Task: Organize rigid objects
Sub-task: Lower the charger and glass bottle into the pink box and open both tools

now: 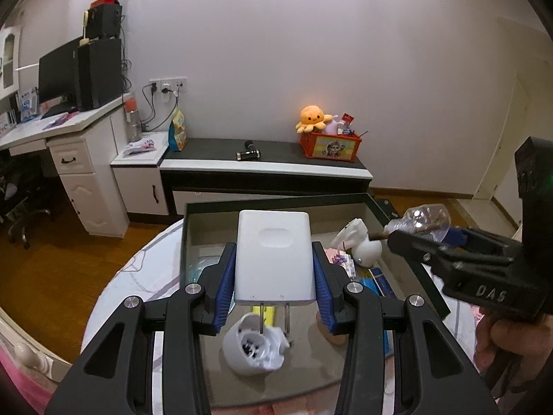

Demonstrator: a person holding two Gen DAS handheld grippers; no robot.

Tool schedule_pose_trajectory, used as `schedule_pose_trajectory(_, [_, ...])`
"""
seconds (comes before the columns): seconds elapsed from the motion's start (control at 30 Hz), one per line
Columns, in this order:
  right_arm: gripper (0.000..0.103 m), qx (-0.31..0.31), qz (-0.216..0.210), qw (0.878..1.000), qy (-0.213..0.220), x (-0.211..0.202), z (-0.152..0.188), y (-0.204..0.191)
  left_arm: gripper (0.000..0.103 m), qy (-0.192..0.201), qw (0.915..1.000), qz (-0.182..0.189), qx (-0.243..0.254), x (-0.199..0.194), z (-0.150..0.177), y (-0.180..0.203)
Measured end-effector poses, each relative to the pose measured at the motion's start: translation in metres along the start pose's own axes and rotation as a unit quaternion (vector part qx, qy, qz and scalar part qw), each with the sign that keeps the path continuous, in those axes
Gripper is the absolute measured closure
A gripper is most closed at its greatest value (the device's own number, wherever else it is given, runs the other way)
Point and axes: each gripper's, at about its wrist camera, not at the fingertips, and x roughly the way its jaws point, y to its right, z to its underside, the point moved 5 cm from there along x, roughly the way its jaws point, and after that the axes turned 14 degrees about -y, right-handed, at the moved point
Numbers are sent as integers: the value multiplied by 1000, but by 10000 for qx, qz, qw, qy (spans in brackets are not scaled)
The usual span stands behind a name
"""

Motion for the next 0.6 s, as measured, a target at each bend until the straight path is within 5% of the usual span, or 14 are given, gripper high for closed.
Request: schedule_pose_trajectory(0.6, [44, 153, 88, 9987, -477, 46, -1, 14, 61, -242, 9997, -71, -66, 42, -12, -3])
